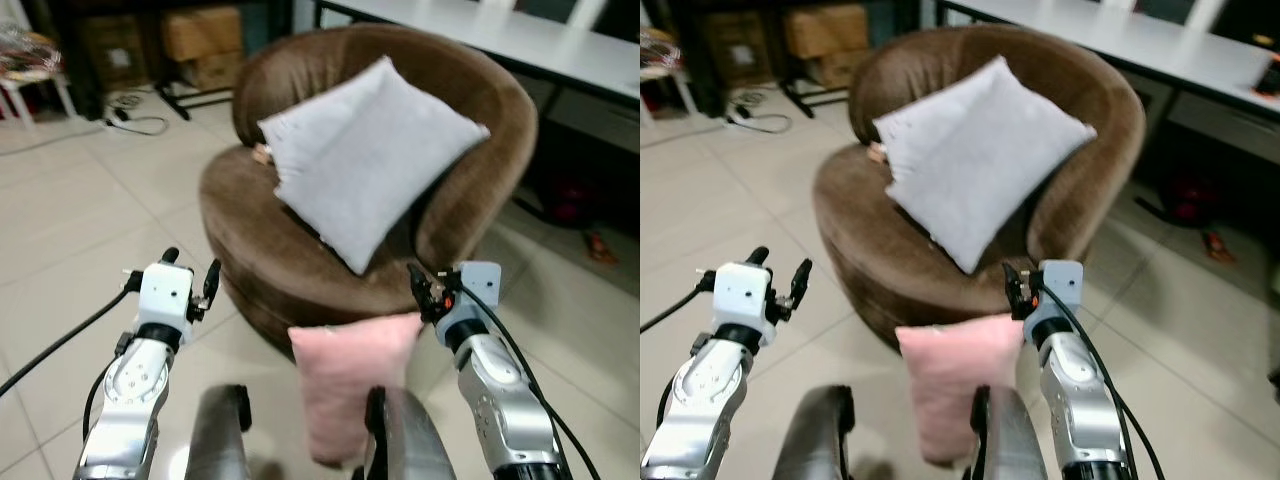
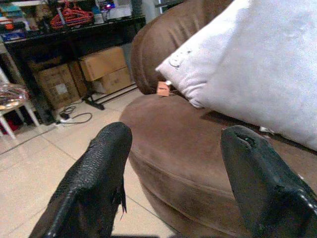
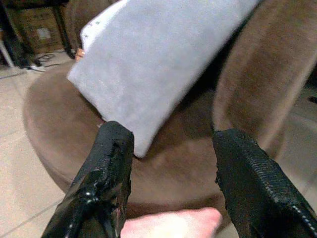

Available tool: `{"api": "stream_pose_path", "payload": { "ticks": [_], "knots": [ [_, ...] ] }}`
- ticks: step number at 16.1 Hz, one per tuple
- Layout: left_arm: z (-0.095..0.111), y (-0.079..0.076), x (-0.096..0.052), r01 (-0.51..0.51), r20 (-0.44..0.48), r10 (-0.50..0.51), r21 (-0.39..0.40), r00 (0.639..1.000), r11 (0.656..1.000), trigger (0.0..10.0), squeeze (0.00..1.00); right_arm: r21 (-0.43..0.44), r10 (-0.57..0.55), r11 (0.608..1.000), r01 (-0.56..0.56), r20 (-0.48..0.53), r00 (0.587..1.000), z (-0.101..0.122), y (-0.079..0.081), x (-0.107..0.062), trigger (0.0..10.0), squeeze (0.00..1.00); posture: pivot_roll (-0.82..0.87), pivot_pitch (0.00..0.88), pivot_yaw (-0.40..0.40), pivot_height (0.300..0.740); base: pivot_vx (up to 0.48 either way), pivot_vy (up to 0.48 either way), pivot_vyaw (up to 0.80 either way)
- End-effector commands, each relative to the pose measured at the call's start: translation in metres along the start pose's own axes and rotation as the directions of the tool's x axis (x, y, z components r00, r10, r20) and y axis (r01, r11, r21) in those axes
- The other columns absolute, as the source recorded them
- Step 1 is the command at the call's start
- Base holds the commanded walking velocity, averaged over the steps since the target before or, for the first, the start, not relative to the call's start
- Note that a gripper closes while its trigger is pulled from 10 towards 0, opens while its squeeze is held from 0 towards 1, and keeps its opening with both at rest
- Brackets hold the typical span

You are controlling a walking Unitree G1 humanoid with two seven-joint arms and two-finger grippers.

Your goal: Move the pillow to the sofa from floor

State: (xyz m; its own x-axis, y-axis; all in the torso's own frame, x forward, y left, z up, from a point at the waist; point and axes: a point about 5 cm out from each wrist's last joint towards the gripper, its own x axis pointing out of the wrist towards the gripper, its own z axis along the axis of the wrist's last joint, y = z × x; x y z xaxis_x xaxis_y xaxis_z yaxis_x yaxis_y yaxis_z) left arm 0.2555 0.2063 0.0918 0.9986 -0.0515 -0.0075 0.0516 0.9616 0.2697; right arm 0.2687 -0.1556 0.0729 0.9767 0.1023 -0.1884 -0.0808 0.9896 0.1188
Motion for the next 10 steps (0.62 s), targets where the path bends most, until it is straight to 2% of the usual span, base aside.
{"api": "stream_pose_path", "payload": {
  "ticks": [1,7,10],
  "knots": [
    [0.0061,-0.0018,0.0011,-0.008,0.029,0.008,0.006,1.000,1.000,10.0,0.00,-0.007,-0.003,1.000,0.003,-0.002,1.000,0.0023,-0.0037,0.0013,10.0,0.00,0.00,0.005,-0.092,0.505,0.000,0.000,0.00],
    [0.0043,-0.0023,-0.0031,-0.019,0.022,0.020,-0.007,1.000,1.000,10.0,0.00,-0.020,-0.001,1.000,0.000,-0.010,1.000,0.0028,-0.0037,0.0022,10.0,0.00,0.00,0.013,-0.104,0.505,0.000,0.000,0.00],
    [0.0051,-0.0031,-0.0044,-0.016,0.029,0.017,-0.017,0.999,1.000,10.0,0.00,-0.068,0.022,0.997,-0.023,-0.018,1.000,0.0038,-0.0018,0.0026,10.0,0.00,0.00,0.017,-0.110,0.505,0.000,0.000,0.00]
  ]
}}
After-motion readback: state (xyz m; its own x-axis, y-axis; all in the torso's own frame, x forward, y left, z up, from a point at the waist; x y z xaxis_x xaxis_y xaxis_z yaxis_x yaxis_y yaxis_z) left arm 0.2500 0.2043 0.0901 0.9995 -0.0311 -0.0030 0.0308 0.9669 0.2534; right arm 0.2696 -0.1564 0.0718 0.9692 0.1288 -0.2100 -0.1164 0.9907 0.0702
